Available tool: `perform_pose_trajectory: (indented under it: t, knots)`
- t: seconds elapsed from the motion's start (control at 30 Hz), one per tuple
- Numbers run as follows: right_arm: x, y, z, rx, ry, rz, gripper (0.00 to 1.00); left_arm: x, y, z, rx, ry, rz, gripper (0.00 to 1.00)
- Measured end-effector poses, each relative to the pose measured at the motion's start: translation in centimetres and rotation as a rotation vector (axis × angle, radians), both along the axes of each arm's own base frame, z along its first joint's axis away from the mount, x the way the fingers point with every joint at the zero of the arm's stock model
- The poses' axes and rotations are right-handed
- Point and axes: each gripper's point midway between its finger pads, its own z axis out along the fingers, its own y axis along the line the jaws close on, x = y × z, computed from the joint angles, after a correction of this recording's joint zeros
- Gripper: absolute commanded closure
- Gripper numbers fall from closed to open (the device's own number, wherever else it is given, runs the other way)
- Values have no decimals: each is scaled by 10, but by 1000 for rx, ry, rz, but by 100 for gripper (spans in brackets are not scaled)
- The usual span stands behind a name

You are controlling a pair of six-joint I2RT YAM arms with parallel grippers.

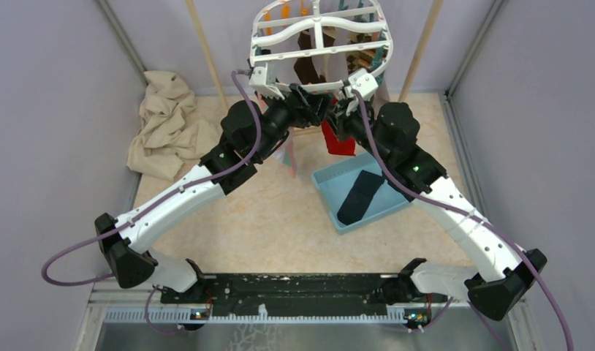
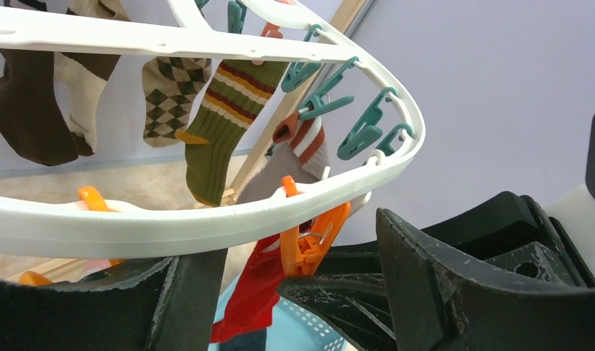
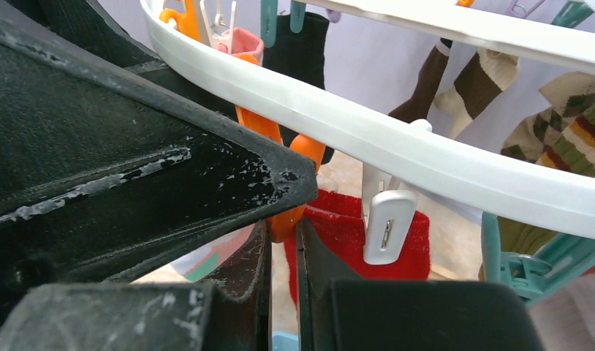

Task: Clip the socks to the hanger
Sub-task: Open the clamp at the hanger.

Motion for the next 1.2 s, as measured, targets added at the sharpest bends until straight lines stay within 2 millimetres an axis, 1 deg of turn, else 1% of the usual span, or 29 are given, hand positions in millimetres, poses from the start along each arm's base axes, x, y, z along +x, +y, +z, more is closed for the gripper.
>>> perform_pose_trajectory:
  t: [0.13, 0.23, 0.43, 0.5, 0.53, 0.57, 0.67, 0.73, 0.87, 0.9, 1.2]
  knots:
    - [0, 2, 0, -20, -12, -20, 100, 1, 1, 1, -10, 4, 11, 25]
    - [1, 3, 0, -36, -20, -39, 100, 2, 1, 0, -14, 8, 15, 31]
    - [3, 1, 0, -48, -27, -60, 100, 3, 2, 0, -28, 16, 22, 51]
    - [4, 1, 0, -50, -26, -61, 100, 3, 2, 1, -35, 15, 21, 59]
    - [4, 2, -1, -51, -25, -61, 100, 2, 2, 2, -37, 14, 21, 60]
    - [4, 2, -1, -52, -24, -60, 100, 2, 1, 2, -36, 12, 20, 59]
    - [4, 2, -2, -53, -23, -59, 100, 1, 1, 2, -34, 11, 20, 46]
    - [4, 3, -2, -53, -23, -59, 100, 1, 1, 2, -32, 10, 19, 42]
    - [4, 3, -3, -58, -19, -59, 100, 2, -1, 0, -30, 13, 18, 42]
    - [5, 3, -4, -60, -19, -59, 100, 2, -1, 0, -29, 13, 18, 43]
    - [5, 3, -5, -66, -12, -61, 100, 6, -2, -6, -15, 17, 28, 74]
